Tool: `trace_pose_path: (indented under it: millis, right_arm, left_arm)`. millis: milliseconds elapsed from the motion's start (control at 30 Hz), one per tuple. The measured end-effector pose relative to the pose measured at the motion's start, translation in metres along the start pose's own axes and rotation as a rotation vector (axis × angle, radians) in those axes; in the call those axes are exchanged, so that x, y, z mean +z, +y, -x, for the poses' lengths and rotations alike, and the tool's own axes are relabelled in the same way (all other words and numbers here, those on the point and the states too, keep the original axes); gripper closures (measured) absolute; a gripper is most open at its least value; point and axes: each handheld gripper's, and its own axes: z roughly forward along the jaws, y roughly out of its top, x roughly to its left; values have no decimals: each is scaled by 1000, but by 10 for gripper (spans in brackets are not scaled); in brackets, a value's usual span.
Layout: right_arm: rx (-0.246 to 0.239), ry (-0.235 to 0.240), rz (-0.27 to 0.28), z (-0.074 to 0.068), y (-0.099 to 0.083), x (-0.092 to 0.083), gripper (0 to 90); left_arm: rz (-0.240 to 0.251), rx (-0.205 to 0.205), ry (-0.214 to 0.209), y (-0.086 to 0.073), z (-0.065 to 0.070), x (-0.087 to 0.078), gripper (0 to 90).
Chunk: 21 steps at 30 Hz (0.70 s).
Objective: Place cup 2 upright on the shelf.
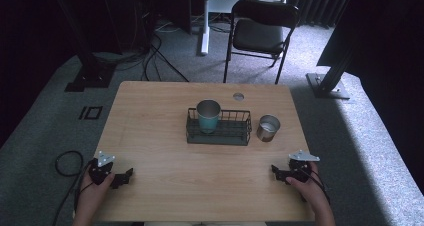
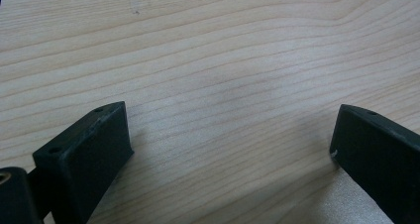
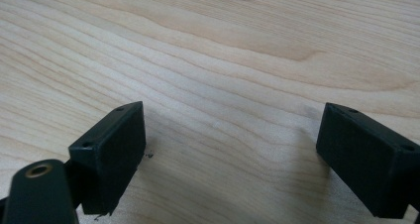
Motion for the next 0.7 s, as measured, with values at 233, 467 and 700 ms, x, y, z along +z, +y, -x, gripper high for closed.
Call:
trace_pose_path:
  millis: [233,467,700]
  right_arm:
    - [-2,2,-1,0,0,0,114]
    - [-8,8,-2,-1,-2,-2,115]
    - [-23,21,-2,1,-2,-2,114]
  left_arm:
    - [0,0,0,0,0,0,28]
    - [0,0,0,0,0,0,28]
    - [-1,-4,3,0,1,0,28]
